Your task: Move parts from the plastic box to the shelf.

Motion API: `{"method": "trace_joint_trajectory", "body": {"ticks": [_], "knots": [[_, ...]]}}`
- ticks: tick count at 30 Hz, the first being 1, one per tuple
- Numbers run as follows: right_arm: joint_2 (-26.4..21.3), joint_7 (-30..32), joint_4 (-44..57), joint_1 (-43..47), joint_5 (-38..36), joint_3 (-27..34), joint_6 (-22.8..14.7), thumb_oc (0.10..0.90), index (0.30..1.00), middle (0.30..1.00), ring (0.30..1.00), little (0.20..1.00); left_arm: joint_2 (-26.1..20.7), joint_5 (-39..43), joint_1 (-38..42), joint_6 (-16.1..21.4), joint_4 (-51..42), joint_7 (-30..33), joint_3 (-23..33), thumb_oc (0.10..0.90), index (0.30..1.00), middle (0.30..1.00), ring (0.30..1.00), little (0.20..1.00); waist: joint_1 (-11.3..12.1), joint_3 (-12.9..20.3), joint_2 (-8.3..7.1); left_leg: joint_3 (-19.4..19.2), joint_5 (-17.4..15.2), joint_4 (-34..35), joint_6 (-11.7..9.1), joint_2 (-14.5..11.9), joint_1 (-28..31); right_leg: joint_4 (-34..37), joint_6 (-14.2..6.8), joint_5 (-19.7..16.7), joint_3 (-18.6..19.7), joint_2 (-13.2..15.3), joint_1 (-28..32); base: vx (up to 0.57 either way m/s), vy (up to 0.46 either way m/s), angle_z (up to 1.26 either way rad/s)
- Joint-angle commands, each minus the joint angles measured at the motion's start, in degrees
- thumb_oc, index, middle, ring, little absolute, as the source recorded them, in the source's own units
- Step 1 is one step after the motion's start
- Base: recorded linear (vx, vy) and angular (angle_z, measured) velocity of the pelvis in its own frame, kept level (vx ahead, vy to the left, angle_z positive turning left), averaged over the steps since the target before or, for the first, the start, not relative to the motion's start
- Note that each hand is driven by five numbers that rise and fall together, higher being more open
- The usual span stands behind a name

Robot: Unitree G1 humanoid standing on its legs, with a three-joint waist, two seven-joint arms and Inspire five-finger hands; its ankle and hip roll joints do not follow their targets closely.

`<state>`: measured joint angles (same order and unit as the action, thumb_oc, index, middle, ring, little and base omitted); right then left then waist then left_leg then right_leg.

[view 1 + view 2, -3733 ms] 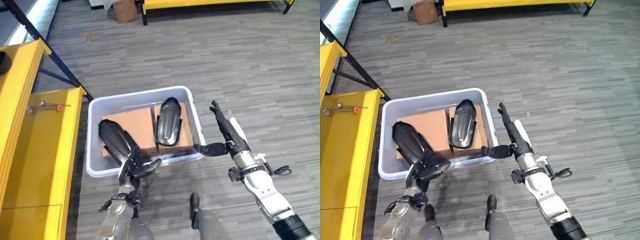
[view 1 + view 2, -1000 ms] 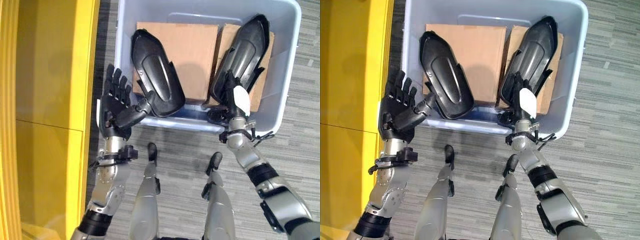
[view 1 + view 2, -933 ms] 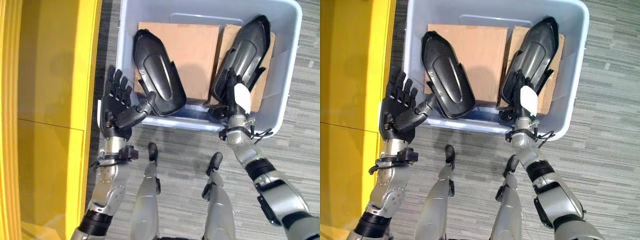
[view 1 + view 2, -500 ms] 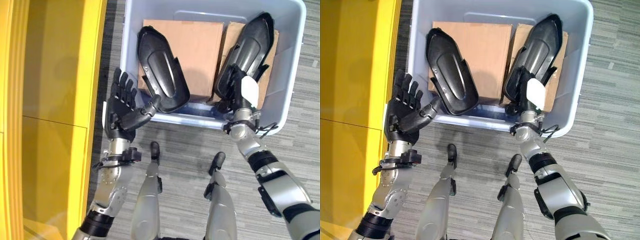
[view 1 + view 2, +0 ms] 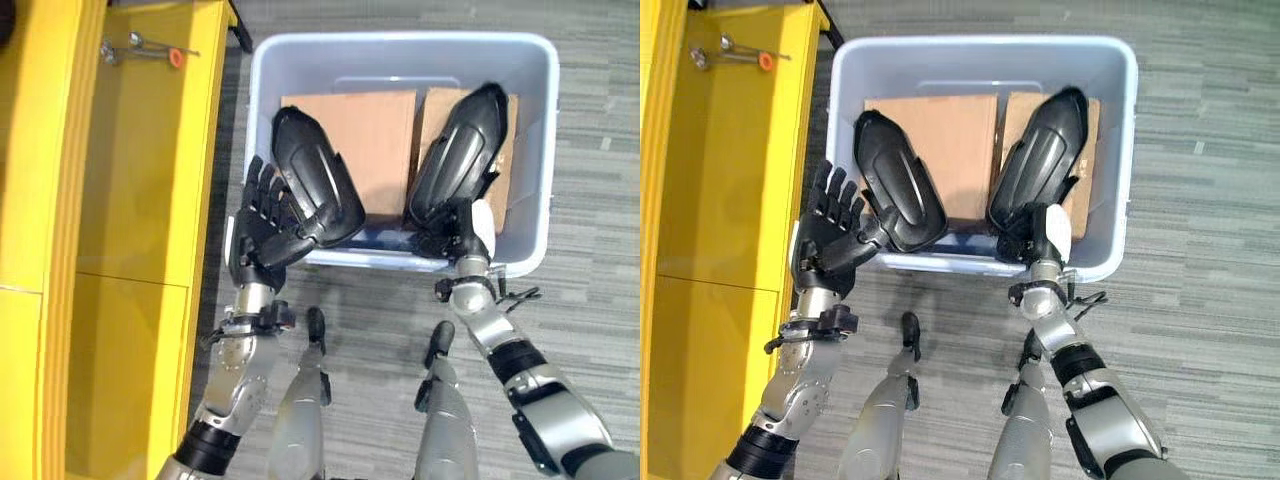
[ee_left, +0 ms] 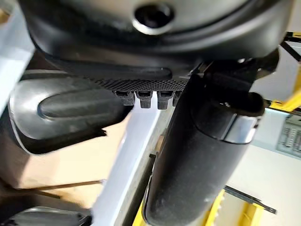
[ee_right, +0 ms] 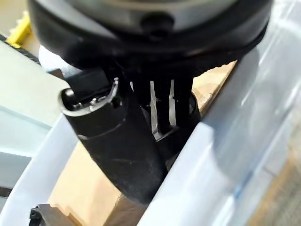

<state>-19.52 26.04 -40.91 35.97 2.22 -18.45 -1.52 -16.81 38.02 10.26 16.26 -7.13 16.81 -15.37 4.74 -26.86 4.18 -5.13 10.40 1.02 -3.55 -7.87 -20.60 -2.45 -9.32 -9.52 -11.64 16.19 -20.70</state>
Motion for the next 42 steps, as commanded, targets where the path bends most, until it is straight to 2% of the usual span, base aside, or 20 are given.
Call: {"method": "trace_joint_trajectory", "body": {"ticks": [1, 9, 13, 27, 36, 42], "knots": [[2.2, -0.2, 4.5, -1.9, 0.0, -1.0, -1.5, 0.4, 0.3, 0.3, 0.3, 0.3, -3.0, 1.0, 2.9, 4.0, -6.5, -2.8, 1.9, 0.9, 1.0, 1.0, 1.0, 1.0, 1.0, 0.3, -2.88, 0.5, -6.7, 1.0, -1.1, -1.0, 9.4, 0.4, -0.1, -1.5, 0.8, 0.7, 4.6, 0.06, -0.018, -0.01], [-1.4, -0.1, 12.7, -4.8, 3.3, 1.5, -1.3, 0.4, 0.3, 0.3, 0.3, 0.3, -4.0, 1.9, -0.1, 3.3, -6.5, -4.2, 3.5, 0.9, 1.0, 1.0, 1.0, 1.0, 1.0, 4.9, -3.73, 0.5, -6.5, 3.3, -1.2, -1.2, 14.4, 1.7, -0.2, -1.0, 0.0, 0.4, 9.4, 0.06, -0.017, 0.01], [-5.6, -0.8, 23.1, -7.2, 8.1, 4.6, -1.6, 0.4, 0.3, 0.3, 0.3, 0.3, -4.6, 2.7, -3.3, 2.5, -6.3, -6.1, 6.1, 0.9, 1.0, 1.0, 1.0, 1.0, 0.4, 9.4, -5.01, 0.4, -7.1, 3.8, -1.1, -1.8, 18.4, 2.2, -0.4, -0.3, -0.3, 0.1, 13.1, 0.09, -0.03, -0.01], [-7.6, -5.5, 40.0, -14.5, 10.7, 9.1, -5.0, 0.4, 0.3, 0.3, 0.3, 0.3, -4.5, 2.5, -10.8, 0.2, -5.6, -9.8, 10.4, 0.9, 1.0, 1.0, 1.0, 1.0, -1.4, 17.9, -5.85, -0.7, -8.2, 4.0, -1.2, -2.7, 24.1, 3.5, -0.7, 0.6, 0.5, -0.7, 18.7, 0.05, -0.011, -0.07], [-7.6, -9.8, 46.5, -18.5, 9.9, 8.9, -7.2, 0.4, 0.3, 0.3, 0.3, 0.3, -3.7, 1.8, -14.6, -0.8, -4.5, -11.5, 12.7, 0.9, 1.0, 1.0, 1.0, 1.0, -2.3, 20.9, -5.26, -0.9, -7.5, 4.0, -1.7, -4.1, 26.0, 2.0, 0.0, 2.6, 1.1, -1.8, 20.2, 0.0, -0.04, -0.02], [-8.9, -11.8, 49.1, -16.7, 9.1, 6.5, -8.5, 0.4, 0.3, 0.3, 0.3, 0.3, -2.6, 2.0, -16.5, -1.1, -4.7, -11.8, 13.5, 0.9, 1.0, 1.0, 1.0, 1.0, -2.2, 21.3, -3.76, -0.3, -3.0, 3.3, -3.4, -8.1, 26.6, -1.6, 2.2, 7.0, 1.2, -5.6, 20.2, -0.04, -0.13, -0.02]]}}
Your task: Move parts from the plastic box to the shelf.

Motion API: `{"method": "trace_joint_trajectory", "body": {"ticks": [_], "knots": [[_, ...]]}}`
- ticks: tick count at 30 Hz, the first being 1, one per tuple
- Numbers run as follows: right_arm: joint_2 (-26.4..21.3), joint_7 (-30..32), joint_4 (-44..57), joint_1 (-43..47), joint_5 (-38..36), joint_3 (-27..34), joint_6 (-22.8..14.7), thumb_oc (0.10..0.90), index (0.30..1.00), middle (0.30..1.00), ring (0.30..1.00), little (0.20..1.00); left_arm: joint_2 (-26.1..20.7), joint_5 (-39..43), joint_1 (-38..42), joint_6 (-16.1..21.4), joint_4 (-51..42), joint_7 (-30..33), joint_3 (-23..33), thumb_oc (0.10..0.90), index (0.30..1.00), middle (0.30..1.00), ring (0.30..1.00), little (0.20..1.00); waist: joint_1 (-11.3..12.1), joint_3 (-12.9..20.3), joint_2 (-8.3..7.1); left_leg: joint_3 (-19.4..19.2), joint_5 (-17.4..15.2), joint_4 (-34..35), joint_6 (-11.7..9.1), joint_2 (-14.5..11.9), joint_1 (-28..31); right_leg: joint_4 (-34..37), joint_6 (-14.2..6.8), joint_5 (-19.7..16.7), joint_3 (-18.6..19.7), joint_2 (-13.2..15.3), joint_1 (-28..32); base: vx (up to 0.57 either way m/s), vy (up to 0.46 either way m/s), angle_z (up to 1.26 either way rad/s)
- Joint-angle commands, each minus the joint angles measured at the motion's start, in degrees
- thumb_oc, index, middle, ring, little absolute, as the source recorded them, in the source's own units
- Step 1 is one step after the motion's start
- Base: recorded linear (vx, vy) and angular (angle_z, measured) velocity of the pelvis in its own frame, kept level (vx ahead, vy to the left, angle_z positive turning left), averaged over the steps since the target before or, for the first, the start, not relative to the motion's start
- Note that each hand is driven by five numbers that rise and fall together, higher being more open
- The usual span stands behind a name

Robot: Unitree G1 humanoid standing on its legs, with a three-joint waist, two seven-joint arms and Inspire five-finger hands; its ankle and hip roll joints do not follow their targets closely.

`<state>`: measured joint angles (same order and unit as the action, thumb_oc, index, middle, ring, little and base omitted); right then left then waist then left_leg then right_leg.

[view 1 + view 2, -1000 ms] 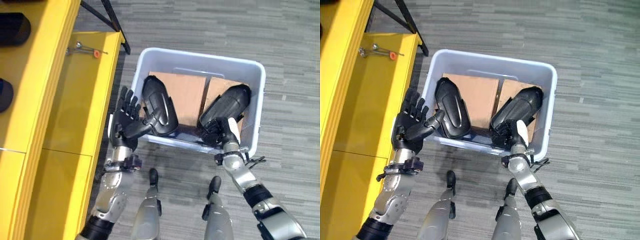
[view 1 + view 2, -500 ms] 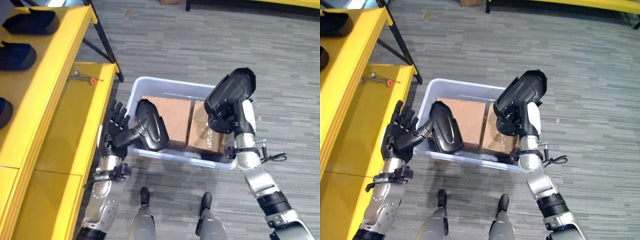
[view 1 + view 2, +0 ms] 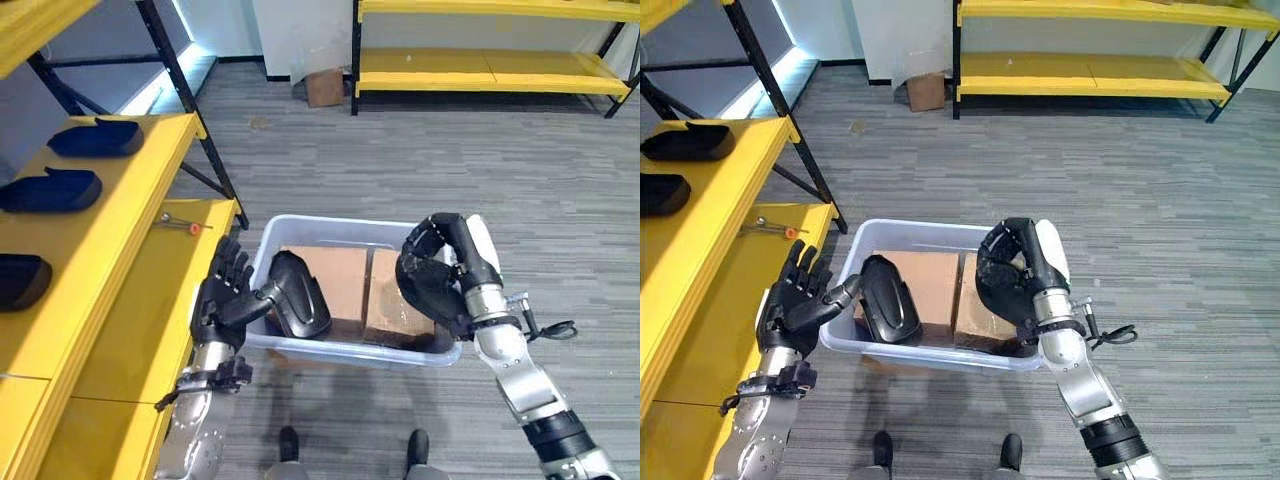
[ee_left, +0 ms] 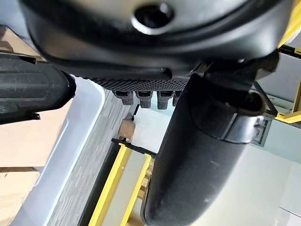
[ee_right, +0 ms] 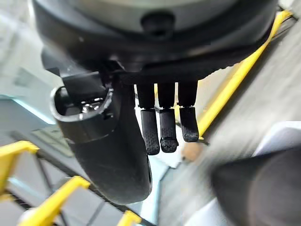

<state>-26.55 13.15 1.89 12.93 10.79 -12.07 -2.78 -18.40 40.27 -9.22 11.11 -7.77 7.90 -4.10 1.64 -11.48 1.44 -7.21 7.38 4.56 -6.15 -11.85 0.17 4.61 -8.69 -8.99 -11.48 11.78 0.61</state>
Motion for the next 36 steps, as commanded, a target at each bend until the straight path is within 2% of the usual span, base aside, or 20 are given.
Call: {"method": "trace_joint_trajectory", "body": {"ticks": [1, 3, 4, 5, 6, 7, 8, 9, 10, 11, 12, 13, 14, 17, 18, 20, 23, 25, 27, 36], "knots": [[-2.2, 1.0, 6.4, 7.2, 0.3, -0.3, -7.4, 0.4, 0.3, 0.3, 0.3, 0.3, -0.8, -0.1, 2.7, 4.0, -4.3, -2.9, 2.3, 0.9, 1.0, 1.0, 1.0, 1.0, 1.1, 5.8, -0.81, 2.0, 0.9, -0.4, -1.3, -5.0, 5.5, -9.0, 2.0, 7.0, 0.9, -2.0, -1.2, -0.09, -0.18, 0.01], [-2.7, 1.1, 6.4, 8.9, 0.1, -1.3, -7.7, 0.4, 0.3, 0.3, 0.3, 0.3, -0.5, 0.0, 2.3, 4.0, -4.5, -2.9, 2.2, 0.9, 1.0, 1.0, 1.0, 1.0, 1.6, 5.1, -0.25, 2.8, 3.1, -0.7, -2.5, -6.6, 4.4, -10.0, 3.0, 8.2, -0.2, -3.5, -1.5, -0.15, -0.218, -0.02], [-3.3, 1.3, 6.6, 10.1, -0.2, -1.8, -7.8, 0.4, 0.3, 0.3, 0.3, 0.3, -0.1, 0.1, 2.1, 3.9, -4.6, -2.9, 1.9, 0.9, 1.0, 1.0, 1.0, 1.0, 2.3, 4.1, 0.24, 3.8, 6.1, -0.5, -3.5, -7.9, 3.0, -11.1, 3.9, 9.0, -1.4, -4.6, -1.9, -0.2, -0.23, 0.05], [-3.5, 1.5, 6.8, 10.8, -0.3, -2.1, -7.9, 0.4, 0.3, 0.3, 0.3, 0.3, -0.1, 0.1, 2.1, 3.8, -4.5, -2.9, 1.8, 0.9, 1.0, 1.0, 1.0, 1.0, 2.6, 3.6, 0.5, 4.7, 7.7, -0.3, -3.9, -8.2, 2.1, -11.4, 4.3, 9.3, -2.2, -5.0, -2.1, -0.15, -0.156, 0.2], [-3.5, 1.5, 6.7, 10.9, -0.3, -2.2, -7.9, 0.4, 0.3, 0.3, 0.3, 0.3, 0.0, 0.1, 2.1, 3.8, -4.5, -2.9, 1.8, 0.9, 1.0, 1.0, 1.0, 1.0, 2.3, 3.6, 0.57, 5.0, 7.8, -0.3, -3.9, -8.2, 1.9, -11.5, 4.3, 9.3, -2.4, -5.1, -2.2, -0.18, -0.089, 0.38], [-4.4, 2.0, 7.5, 11.4, -0.2, -1.8, -8.0, 0.4, 0.3, 0.3, 0.3, 0.3, 0.3, 0.0, 2.6, 3.9, -3.9, -2.8, 1.4, 0.9, 1.0, 1.0, 1.0, 1.0, 3.1, 2.4, 0.78, 6.2, 11.2, 0.2, -4.6, -8.1, -0.4, -12.2, 4.7, 9.6, -3.9, -4.8, -2.7, -0.13, -0.043, 0.48], [-4.5, 2.0, 7.5, 11.4, -0.2, -1.8, -8.0, 0.4, 0.3, 0.3, 0.3, 0.3, 0.3, 0.0, 2.7, 3.9, -3.9, -2.8, 1.3, 0.9, 1.0, 1.0, 1.0, 1.0, 2.7, 2.5, 0.79, 6.8, 11.4, 0.1, -4.6, -8.0, -0.8, -12.3, 4.7, 9.7, -4.4, -4.6, -2.8, -0.2, -0.043, 0.5], [-5.1, 2.3, 7.8, 11.4, 0.1, -1.4, -8.0, 0.4, 0.3, 0.3, 0.3, 0.3, 0.4, 0.1, 3.1, 4.0, -3.6, -2.7, 1.1, 0.9, 1.0, 1.0, 1.0, 1.0, 2.8, 1.9, 0.66, 5.9, 12.7, -0.1, -4.4, -7.9, -2.0, -12.7, 4.9, 9.6, -5.2, -4.0, -3.0, -0.14, -0.019, 0.48], [-6.1, 2.6, 8.2, 11.1, 0.5, -0.7, -8.0, 0.4, 0.3, 0.3, 0.3, 0.3, 0.5, 0.1, 4.1, 4.1, -3.1, -2.5, 1.0, 0.9, 1.0, 1.0, 1.0, 1.0, 1.8, 1.2, 0.06, 1.6, 12.7, -1.7, -3.8, -8.4, -2.5, -13.6, 5.2, 9.7, -6.8, -2.7, -3.4, -0.17, -0.041, 0.64], [-6.6, 2.8, 8.2, 10.8, 0.7, -0.4, -7.8, 0.4, 0.3, 0.3, 0.3, 0.3, 0.5, 0.1, 4.6, 4.1, -3.0, -2.7, 0.9, 0.9, 1.0, 1.0, 1.0, 1.0, 1.1, 1.1, -0.44, -1.5, 11.6, -3.5, -3.0, -8.7, -2.5, -14.0, 5.4, 9.8, -7.9, -1.9, -3.7, -0.12, -0.034, 0.92], [-6.6, 2.8, 8.2, 10.8, 0.8, -0.3, -7.8, 0.4, 0.3, 0.3, 0.3, 0.3, 0.5, 0.1, 4.7, 4.1, -3.0, -2.7, 0.9, 0.9, 1.0, 1.0, 1.0, 1.0, 1.2, 1.2, -0.43, -1.5, 11.7, -3.6, -2.9, -8.7, -2.8, -13.9, 5.4, 9.5, -7.9, -1.9, -3.9, -0.06, -0.073, 1.69], [-6.7, 3.4, 8.3, 9.5, 1.4, 0.6, -7.3, 0.4, 0.3, 0.3, 0.3, 0.3, 0.1, 0.4, 5.1, 4.2, -3.3, -3.6, 0.7, 0.9, 1.0, 1.0, 1.0, 1.0, 0.7, 1.2, -1.31, -3.2, 6.3, -9.8, -2.3, -8.8, -1.6, -13.8, 5.3, 9.0, -8.8, -0.6, -3.8, -0.02, -0.047, 1.38], [-6.6, 3.4, 8.4, 9.4, 1.4, 0.6, -7.3, 0.4, 0.3, 0.3, 0.3, 0.3, 0.1, 0.4, 5.1, 4.2, -3.3, -3.6, 0.6, 0.9, 1.0, 1.0, 1.0, 1.0, 0.6, 1.1, -1.31, -3.1, 6.1, -10.1, -2.3, -8.8, -1.7, -13.8, 5.3, 9.0, -8.9, -0.6, -3.7, 0.01, -0.002, 1.03], [-5.7, 3.5, 9.2, 6.6, 1.6, 2.9, -7.0, 0.4, 0.3, 0.3, 0.3, 0.3, 0.5, 0.8, 4.2, 4.0, -3.0, -3.4, 0.9, 0.9, 1.0, 1.0, 1.0, 1.0, 0.2, 2.2, -0.78, -4.7, 4.1, -5.0, -1.9, -8.6, 1.0, -14.2, 3.8, 8.3, -9.4, 0.7, -2.7, 0.13, 0.17, 0.47], [-4.6, 3.3, 9.4, 4.1, 1.2, 4.6, -7.0, 0.4, 0.3, 0.3, 0.3, 0.3, 0.3, 0.9, 3.5, 3.7, -2.8, -3.8, 1.4, 0.9, 1.0, 1.0, 1.0, 1.0, 0.1, 3.3, -0.87, -5.2, 1.3, -3.4, -1.1, -7.1, 2.5, -13.6, 2.9, 7.6, -9.6, 2.2, -1.5, 0.14, 0.215, 0.43], [-4.1, 3.5, 9.6, 2.5, 1.4, 5.6, -6.9, 0.4, 0.3, 0.3, 0.3, 0.3, -0.5, 0.2, 3.8, 3.7, -2.8, -4.1, 1.3, 0.9, 1.0, 1.0, 1.0, 1.0, 0.5, 3.4, -1.5, -5.9, 0.2, -4.3, -0.9, -6.1, 1.7, -12.8, 2.3, 6.6, -10.8, 4.1, -0.5, 0.1, 0.222, 0.05], [-3.7, 3.3, 9.5, 2.0, 1.7, 5.5, -6.6, 0.4, 0.3, 0.3, 0.3, 0.3, -0.9, 0.0, 3.4, 3.6, -2.5, -4.1, 1.3, 0.9, 1.0, 1.0, 1.0, 1.0, 0.5, 3.1, -2.01, -5.5, -0.8, -4.7, -0.5, -5.0, 1.7, -12.2, 1.6, 5.7, -10.8, 5.1, 0.0, 0.03, 0.092, 0.21], [-3.4, 3.0, 9.4, 1.3, 2.0, 5.7, -6.4, 0.471, 0.399, 0.399, 0.399, 0.399, -1.1, -0.1, 3.0, 3.6, -2.3, -4.0, 1.7, 0.9, 1.0, 1.0, 1.0, 1.0, 0.7, 3.1, -2.36, -5.7, -1.3, -4.2, -0.2, -4.2, 2.1, -11.6, 1.2, 5.0, -10.5, 5.5, 0.1, 0.04, 0.088, 0.17], [-3.2, 2.8, 9.5, 0.6, 2.3, 6.0, -6.2, 0.9, 1.0, 1.0, 1.0, 1.0, -1.2, -0.3, 2.5, 3.4, -2.5, -4.0, 2.1, 0.9, 1.0, 1.0, 1.0, 1.0, 0.8, 3.1, -2.81, -6.0, -1.3, -3.5, 0.0, -3.6, 2.3, -11.0, 0.8, 4.3, -10.5, 5.8, 0.0, 0.03, 0.064, -0.03], [-3.2, 2.7, 11.1, -0.3, 2.6, 6.2, -6.0, 0.9, 1.0, 1.0, 1.0, 1.0, -1.1, -0.8, 1.2, 3.2, -3.2, -3.5, 2.4, 0.9, 1.0, 1.0, 1.0, 1.0, -0.4, 1.7, -3.91, -8.4, -0.7, -0.2, -0.2, -2.7, 2.7, -5.8, -0.4, 0.5, -8.4, 5.1, -2.0, -0.01, 0.033, -0.13]]}}
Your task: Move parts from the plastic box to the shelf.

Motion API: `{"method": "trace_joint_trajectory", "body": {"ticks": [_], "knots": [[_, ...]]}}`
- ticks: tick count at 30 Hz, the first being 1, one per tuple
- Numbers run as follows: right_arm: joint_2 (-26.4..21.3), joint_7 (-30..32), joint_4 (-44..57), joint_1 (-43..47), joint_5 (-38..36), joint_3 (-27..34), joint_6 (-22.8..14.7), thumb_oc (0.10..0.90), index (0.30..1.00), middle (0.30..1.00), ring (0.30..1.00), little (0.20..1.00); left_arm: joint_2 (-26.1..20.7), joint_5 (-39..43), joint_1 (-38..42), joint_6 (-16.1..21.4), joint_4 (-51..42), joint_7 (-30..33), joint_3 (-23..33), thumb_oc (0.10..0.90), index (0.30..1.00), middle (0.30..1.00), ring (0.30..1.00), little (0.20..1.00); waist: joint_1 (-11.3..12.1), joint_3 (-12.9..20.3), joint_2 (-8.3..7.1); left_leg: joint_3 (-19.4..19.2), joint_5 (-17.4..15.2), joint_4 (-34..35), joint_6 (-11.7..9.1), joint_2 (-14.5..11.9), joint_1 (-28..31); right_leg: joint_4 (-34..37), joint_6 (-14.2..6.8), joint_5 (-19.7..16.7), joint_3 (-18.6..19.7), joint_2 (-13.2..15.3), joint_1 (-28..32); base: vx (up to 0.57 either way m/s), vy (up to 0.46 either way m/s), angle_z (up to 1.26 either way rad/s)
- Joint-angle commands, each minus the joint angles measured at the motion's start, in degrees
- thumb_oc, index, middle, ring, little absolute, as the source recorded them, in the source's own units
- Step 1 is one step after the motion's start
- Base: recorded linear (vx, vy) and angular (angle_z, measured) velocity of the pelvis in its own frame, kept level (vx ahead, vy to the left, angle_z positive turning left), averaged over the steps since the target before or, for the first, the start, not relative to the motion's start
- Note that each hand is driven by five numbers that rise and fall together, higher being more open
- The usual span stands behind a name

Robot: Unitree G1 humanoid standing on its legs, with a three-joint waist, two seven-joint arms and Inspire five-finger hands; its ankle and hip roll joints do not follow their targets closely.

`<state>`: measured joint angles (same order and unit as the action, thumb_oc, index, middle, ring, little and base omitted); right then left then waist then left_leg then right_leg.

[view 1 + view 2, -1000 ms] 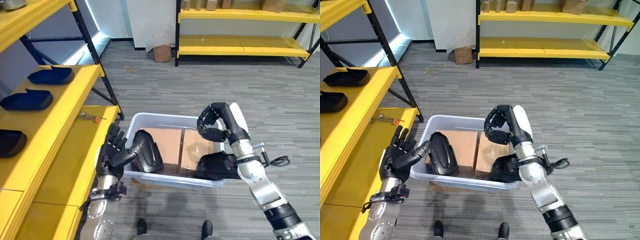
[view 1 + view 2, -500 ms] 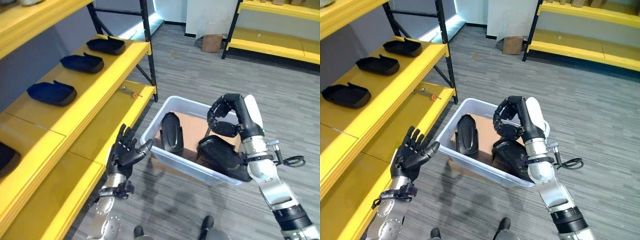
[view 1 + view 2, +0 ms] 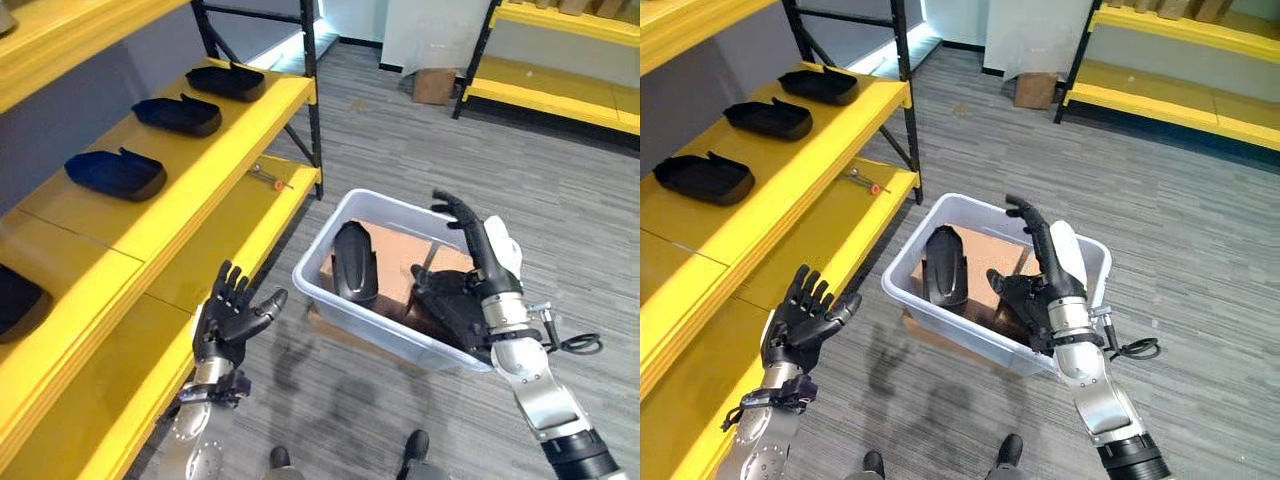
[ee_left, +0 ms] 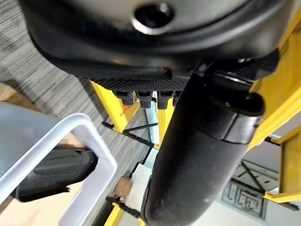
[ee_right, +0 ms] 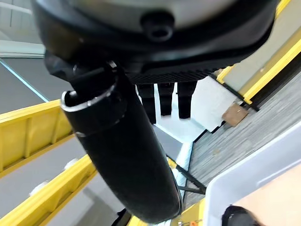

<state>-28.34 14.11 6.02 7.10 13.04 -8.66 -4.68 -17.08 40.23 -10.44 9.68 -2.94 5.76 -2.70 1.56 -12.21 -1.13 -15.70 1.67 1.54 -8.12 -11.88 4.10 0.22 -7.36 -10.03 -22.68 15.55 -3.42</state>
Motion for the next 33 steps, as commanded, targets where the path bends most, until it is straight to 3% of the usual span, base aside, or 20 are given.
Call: {"method": "trace_joint_trajectory", "body": {"ticks": [1, 23, 33], "knots": [[-1.5, 1.9, 6.8, 5.6, 0.3, 2.8, -4.2, 0.9, 1.0, 1.0, 1.0, 1.0, -2.5, -0.7, 2.5, 4.8, -8.5, -1.1, 1.0, 0.9, 1.0, 1.0, 1.0, 1.0, -0.5, 1.8, -1.31, -0.3, 5.2, 2.8, 1.7, -2.9, -1.5, -1.3, -1.7, 1.3, 3.3, 1.2, 1.3, -0.06, 0.003, -0.2], [-1.9, 7.4, -5.5, 16.2, 1.3, -1.2, 0.0, 0.9, 1.0, 1.0, 1.0, 1.0, -4.3, 1.2, 7.9, 6.4, -8.2, 0.0, -4.1, 0.9, 1.0, 1.0, 1.0, 1.0, -0.9, -7.2, 1.08, -1.7, 6.9, 1.7, 1.2, -2.5, -8.9, -2.9, -2.1, -1.5, 6.2, 2.0, -8.9, -0.04, 0.001, -0.06], [-5.1, 11.0, -10.7, 23.2, 4.0, -0.6, 2.8, 0.9, 1.0, 1.0, 1.0, 1.0, -4.4, 1.7, 9.9, 6.8, -9.3, 0.7, -5.9, 0.9, 1.0, 1.0, 1.0, 1.0, -0.9, -10.3, 1.95, -2.2, 7.7, 2.5, 0.9, -2.1, -12.6, -2.6, -2.5, -3.1, 7.1, 2.0, -13.6, -0.01, -0.001, -0.01]]}}
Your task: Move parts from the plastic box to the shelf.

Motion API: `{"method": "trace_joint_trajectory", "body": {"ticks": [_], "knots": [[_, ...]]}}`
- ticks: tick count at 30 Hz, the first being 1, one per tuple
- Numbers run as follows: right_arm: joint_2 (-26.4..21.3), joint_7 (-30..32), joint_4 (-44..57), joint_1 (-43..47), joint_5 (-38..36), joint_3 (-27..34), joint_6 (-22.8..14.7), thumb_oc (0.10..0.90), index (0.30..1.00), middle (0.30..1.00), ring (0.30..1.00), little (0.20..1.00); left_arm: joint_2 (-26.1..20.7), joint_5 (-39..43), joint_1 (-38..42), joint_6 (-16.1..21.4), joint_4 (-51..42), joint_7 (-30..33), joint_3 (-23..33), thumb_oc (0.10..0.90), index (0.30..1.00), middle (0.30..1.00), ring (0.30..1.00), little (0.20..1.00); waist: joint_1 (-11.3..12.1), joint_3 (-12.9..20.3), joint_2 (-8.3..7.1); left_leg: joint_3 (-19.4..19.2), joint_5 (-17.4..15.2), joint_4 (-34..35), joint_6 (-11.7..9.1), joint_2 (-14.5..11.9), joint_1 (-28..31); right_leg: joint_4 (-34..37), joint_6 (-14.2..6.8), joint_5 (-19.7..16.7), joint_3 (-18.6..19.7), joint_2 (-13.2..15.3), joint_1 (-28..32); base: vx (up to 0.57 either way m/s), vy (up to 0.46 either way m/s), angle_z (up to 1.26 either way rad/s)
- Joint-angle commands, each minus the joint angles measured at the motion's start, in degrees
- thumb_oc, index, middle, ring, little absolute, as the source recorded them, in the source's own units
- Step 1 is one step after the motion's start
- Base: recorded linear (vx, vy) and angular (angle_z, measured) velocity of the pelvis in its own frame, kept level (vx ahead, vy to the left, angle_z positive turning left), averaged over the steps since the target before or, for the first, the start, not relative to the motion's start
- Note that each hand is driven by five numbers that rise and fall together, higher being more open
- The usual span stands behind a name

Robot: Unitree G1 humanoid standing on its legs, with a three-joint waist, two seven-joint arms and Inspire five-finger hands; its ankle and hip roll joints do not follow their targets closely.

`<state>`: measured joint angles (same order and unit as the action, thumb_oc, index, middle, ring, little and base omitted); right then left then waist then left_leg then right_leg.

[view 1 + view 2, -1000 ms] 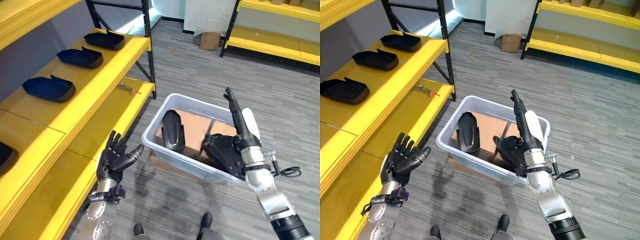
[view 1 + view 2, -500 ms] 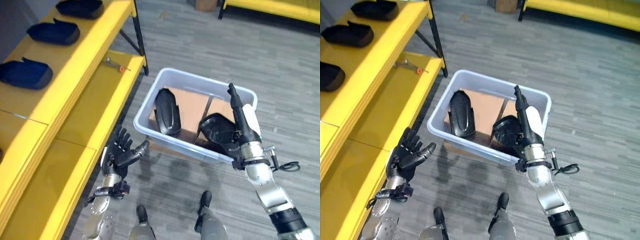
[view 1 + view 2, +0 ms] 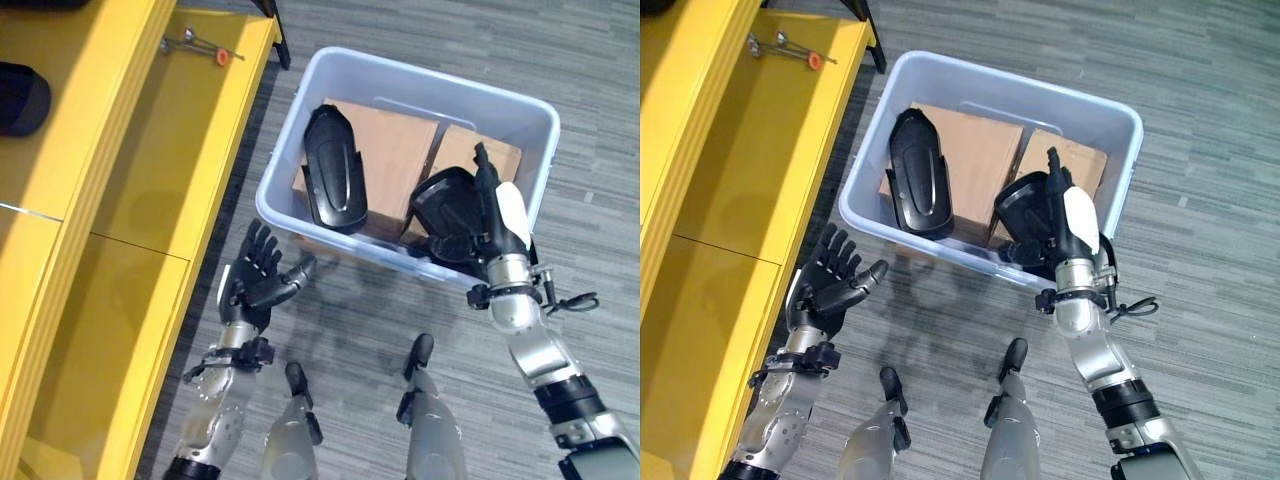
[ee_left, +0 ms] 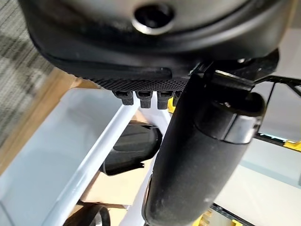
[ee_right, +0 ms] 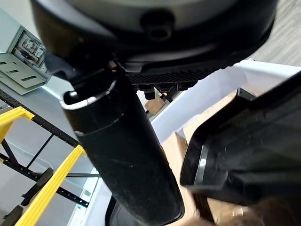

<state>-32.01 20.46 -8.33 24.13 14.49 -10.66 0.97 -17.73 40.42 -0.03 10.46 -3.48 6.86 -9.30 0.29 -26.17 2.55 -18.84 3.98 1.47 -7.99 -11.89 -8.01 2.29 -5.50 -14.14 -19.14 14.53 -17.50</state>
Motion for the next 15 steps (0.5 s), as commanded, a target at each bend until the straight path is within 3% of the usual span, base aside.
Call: {"method": "trace_joint_trajectory", "body": {"ticks": [1, 8, 15], "knots": [[-2.1, 4.9, 3.3, 6.7, 2.9, 1.5, -2.7, 0.9, 1.0, 1.0, 1.0, 1.0, -3.8, 1.5, -0.3, 6.1, -8.7, -0.3, 0.6, 0.9, 1.0, 1.0, 1.0, 1.0, 0.4, 3.4, -1.73, 0.9, 5.4, 2.6, 0.8, -2.1, -0.7, -4.7, -4.4, 1.0, 3.6, 3.0, 0.2, 0.0, -0.01, -0.04], [-4.5, 6.2, 3.2, 9.7, 3.3, 2.3, -2.3, 0.9, 1.0, 1.0, 1.0, 1.0, -3.8, 1.4, 0.9, 6.4, -9.1, 0.5, 0.6, 0.9, 1.0, 1.0, 1.0, 1.0, 0.3, 2.2, -2.33, 0.3, 5.4, 2.9, 0.4, -2.5, -2.0, -4.3, -4.5, 0.2, 4.1, 2.2, -2.0, 0.0, -0.008, -0.02], [-3.8, 5.4, -3.6, 14.1, -0.4, -1.6, -2.2, 0.9, 1.0, 1.0, 1.0, 1.0, -3.5, 1.3, 2.1, 6.9, -9.0, 1.7, 0.1, 0.9, 1.0, 1.0, 1.0, 1.0, 0.9, 0.8, -2.32, 0.8, 5.6, 3.3, 0.2, -2.8, -4.0, -4.7, -4.3, 0.4, 3.8, 1.8, -4.3, 0.01, -0.012, -0.04]]}}
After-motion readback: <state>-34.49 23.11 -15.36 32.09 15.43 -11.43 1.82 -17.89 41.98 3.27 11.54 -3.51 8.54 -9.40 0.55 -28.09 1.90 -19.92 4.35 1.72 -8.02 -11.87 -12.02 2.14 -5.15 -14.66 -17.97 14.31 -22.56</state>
